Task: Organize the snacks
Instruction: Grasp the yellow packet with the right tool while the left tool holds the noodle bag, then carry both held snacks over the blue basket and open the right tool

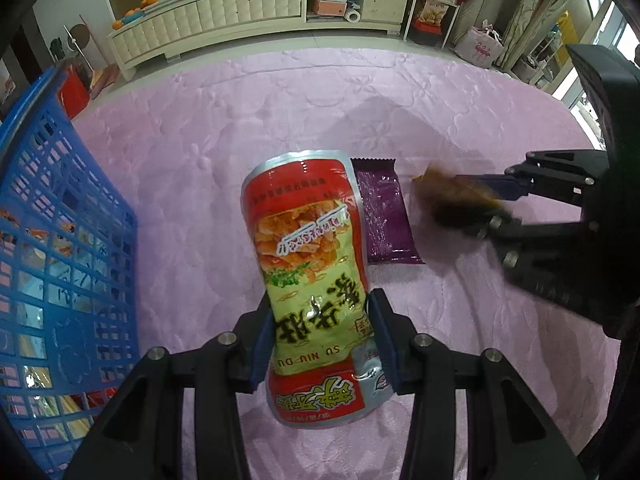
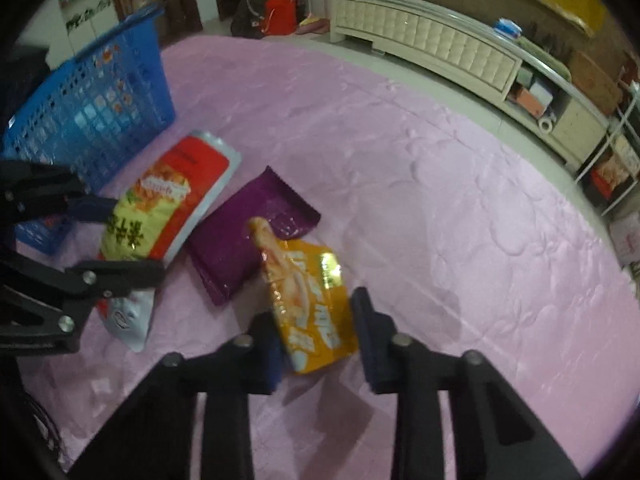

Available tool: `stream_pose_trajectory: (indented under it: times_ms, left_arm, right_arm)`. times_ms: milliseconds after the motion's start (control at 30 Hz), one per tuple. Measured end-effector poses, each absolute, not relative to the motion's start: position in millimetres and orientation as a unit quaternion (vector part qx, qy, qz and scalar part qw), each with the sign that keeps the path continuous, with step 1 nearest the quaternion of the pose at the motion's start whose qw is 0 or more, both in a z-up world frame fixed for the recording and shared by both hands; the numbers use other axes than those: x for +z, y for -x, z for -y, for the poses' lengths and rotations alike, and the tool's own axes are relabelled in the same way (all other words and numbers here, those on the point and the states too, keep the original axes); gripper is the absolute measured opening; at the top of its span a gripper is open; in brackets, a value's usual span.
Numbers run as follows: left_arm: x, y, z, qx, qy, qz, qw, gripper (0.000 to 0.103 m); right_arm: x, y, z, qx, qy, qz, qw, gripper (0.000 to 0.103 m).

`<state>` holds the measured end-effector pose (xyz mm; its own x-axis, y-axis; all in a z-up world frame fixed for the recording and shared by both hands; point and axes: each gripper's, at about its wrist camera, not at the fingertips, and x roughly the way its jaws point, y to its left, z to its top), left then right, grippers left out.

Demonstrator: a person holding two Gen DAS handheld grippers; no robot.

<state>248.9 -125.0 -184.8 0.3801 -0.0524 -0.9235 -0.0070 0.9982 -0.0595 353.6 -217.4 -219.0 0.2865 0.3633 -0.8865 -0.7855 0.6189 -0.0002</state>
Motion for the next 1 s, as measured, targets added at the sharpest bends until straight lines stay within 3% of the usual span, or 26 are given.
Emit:
stream_pose_trajectory:
  times_ms: [67,367,1000]
  left_arm:
    - [-182.7,-249.0,125.3,-0.016,0.026,-0.554,0.832,0.042]
    - [-159.1,-235.3,123.8,-0.036,0.03,-0.527,0.849,0.042]
    - [-31.8,-138.0,45.4,-0.036,0.049,-0.419,0.906,0.042]
  right_arm:
    - [-217.3,-356.8,224.9,0.366,0.209,-0.471,0.775,0.006]
    - [-184.2,-329.3,237.3,0.352,0.175,-0.459,0.797,0.005]
    - [-52.4,-235.2,186.2,0.356,0.186,-0.376,0.835,0.006]
